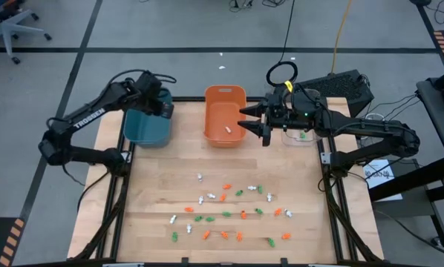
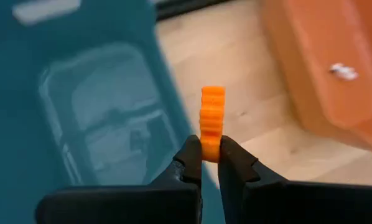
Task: Sort Halloween decoration
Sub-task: Put the orange skeleton toy into the blue bin
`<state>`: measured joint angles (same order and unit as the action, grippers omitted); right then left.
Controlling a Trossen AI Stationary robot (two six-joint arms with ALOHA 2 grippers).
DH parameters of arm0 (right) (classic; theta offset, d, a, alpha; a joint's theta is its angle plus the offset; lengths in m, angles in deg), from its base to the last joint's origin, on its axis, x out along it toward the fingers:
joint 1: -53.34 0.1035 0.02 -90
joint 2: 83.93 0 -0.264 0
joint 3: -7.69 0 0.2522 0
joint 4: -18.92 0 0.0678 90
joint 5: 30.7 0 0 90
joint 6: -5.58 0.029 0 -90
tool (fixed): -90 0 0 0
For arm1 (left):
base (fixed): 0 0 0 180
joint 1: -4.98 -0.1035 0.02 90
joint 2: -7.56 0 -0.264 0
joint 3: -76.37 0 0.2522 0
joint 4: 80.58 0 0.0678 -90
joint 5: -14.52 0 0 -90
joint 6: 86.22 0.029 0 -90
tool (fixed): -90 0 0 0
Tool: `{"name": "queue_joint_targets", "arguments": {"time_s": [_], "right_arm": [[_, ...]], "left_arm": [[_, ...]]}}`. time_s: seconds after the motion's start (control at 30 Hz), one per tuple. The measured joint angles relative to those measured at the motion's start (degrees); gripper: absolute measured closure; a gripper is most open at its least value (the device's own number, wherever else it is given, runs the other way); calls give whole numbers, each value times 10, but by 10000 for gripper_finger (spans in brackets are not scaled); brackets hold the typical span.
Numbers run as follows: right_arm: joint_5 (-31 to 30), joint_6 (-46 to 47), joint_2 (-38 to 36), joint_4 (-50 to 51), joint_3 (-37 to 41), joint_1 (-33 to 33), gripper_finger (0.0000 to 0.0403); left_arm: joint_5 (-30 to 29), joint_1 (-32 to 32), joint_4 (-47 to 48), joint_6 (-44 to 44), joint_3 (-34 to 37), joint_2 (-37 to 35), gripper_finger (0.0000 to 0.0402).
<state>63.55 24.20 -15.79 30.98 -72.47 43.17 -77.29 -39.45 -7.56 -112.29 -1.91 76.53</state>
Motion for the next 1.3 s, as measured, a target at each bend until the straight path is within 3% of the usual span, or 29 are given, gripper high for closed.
{"name": "queue_joint_targets", "arguments": {"time_s": [0.4, 0.6, 0.9, 1.13, 1.3], "right_arm": [[-22, 52, 0, 3, 0, 0, 167], [-60, 62, 0, 3, 0, 1, 167], [-60, 62, 0, 3, 0, 1, 167], [-60, 58, 0, 3, 0, 1, 167], [-56, 59, 0, 3, 0, 1, 167]], "left_arm": [[-2, -45, -69, -1, 135, 0, 384], [-9, -47, -122, -2, 188, 0, 384], [-17, -47, -149, -6, 243, 0, 383], [-18, -47, -162, -9, 244, 0, 325], [-29, -47, -167, -64, 243, 0, 273]]}}
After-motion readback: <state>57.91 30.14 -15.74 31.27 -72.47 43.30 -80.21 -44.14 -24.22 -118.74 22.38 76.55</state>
